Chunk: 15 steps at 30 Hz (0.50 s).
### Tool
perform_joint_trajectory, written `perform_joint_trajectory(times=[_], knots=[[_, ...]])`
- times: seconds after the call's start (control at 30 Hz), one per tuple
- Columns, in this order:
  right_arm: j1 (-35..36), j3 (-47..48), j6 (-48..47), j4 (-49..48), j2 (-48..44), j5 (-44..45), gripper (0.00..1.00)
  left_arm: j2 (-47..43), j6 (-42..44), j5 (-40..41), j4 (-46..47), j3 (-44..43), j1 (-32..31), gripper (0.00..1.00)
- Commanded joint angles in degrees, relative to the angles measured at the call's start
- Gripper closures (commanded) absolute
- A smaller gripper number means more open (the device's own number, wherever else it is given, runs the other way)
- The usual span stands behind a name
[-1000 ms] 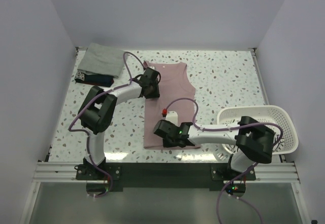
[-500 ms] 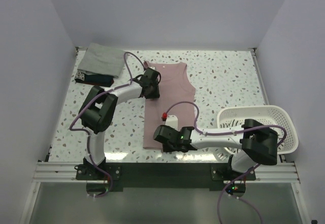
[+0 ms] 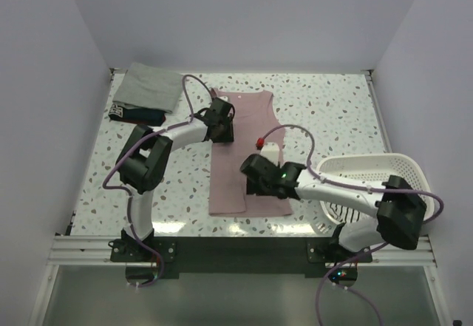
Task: Fold and stack the tank tops
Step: Fold the tank top
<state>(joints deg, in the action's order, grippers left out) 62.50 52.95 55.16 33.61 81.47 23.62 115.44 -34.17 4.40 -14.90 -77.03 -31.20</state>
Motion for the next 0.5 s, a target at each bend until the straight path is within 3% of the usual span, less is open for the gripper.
perform_joint_trajectory(times=[0.0,0.17,0.23,0.47], knots=[[-12.4,3.3,-10.9,0.9,-4.2,2.8,0.44,0.7,1.6,-1.9,2.1,0.6,-0.2,0.6],[-26.7,8.5,-18.9,-3.1,0.0,-0.8,0.46,-5.0,2.5,-2.9,5.7,1.7,-0.3,0.49],[-31.6,10.1,-21.7,-5.0,4.2,-4.6,0.54,-7.7,3.1,-2.9,6.5,1.5,-0.3,0.47],[-38.2,18.8,-27.2,-9.4,18.7,-9.1,0.56,-15.9,2.9,-3.8,4.8,3.1,-2.0,0.47]])
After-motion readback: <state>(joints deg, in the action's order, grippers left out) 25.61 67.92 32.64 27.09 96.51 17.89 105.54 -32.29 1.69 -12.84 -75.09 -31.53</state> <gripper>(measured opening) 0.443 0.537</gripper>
